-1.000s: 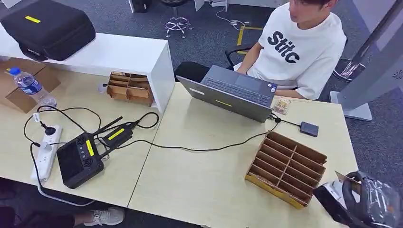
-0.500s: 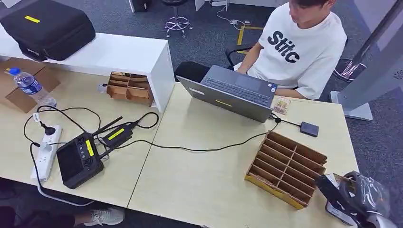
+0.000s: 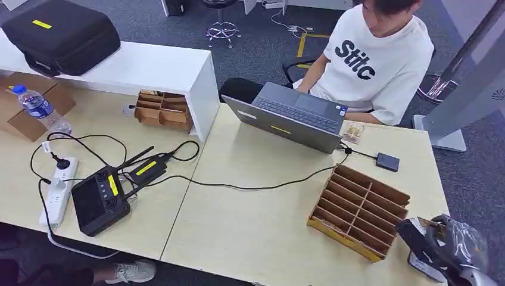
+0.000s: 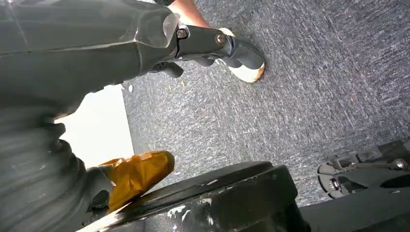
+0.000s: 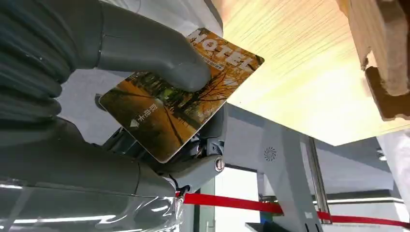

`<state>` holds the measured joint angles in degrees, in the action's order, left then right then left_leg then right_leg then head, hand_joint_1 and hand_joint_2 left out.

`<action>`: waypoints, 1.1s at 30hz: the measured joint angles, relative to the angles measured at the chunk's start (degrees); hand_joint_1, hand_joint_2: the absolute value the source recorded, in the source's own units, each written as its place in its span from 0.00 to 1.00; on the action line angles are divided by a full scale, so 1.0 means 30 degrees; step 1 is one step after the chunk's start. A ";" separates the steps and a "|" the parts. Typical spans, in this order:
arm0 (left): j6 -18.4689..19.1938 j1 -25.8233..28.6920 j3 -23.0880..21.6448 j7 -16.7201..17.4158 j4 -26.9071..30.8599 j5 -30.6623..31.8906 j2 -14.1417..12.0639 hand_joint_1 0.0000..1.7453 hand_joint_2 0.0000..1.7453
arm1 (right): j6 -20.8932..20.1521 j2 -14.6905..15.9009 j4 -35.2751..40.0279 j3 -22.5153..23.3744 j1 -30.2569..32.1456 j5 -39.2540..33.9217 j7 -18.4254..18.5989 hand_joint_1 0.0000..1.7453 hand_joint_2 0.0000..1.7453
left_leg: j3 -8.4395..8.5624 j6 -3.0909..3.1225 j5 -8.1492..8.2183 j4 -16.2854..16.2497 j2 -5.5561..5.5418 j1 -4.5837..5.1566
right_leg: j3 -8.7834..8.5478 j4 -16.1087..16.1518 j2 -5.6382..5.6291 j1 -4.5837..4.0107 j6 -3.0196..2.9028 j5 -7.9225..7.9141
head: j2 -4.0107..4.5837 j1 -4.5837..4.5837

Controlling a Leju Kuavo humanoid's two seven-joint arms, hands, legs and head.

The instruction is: Pass the card to the sensor for recognition and then transmit it.

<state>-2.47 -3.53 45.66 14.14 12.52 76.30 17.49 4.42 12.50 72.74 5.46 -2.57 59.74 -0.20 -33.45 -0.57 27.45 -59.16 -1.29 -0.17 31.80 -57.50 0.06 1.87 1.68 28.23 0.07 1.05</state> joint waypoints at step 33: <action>0.0044 0.0001 0.0007 -0.0007 0.0000 0.0307 0.0000 0.00 1.00 | 0.1318 -0.0350 0.6936 -0.0554 -0.1101 0.0336 -0.1027 1.00 1.00 | -0.0018 0.0009 -0.0006 0.0006 -0.0015 0.0003 | 0.0007 -0.0007 0.0008 0.0000 0.0002 0.0000 | 0.0000 0.0000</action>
<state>-2.34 -3.53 45.68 14.12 12.52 77.22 17.49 8.37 11.45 93.55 3.80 -5.87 60.74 -3.28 -33.50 -0.54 27.44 -59.14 -1.33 -0.16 31.82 -57.52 0.08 1.87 1.68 28.23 0.07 1.05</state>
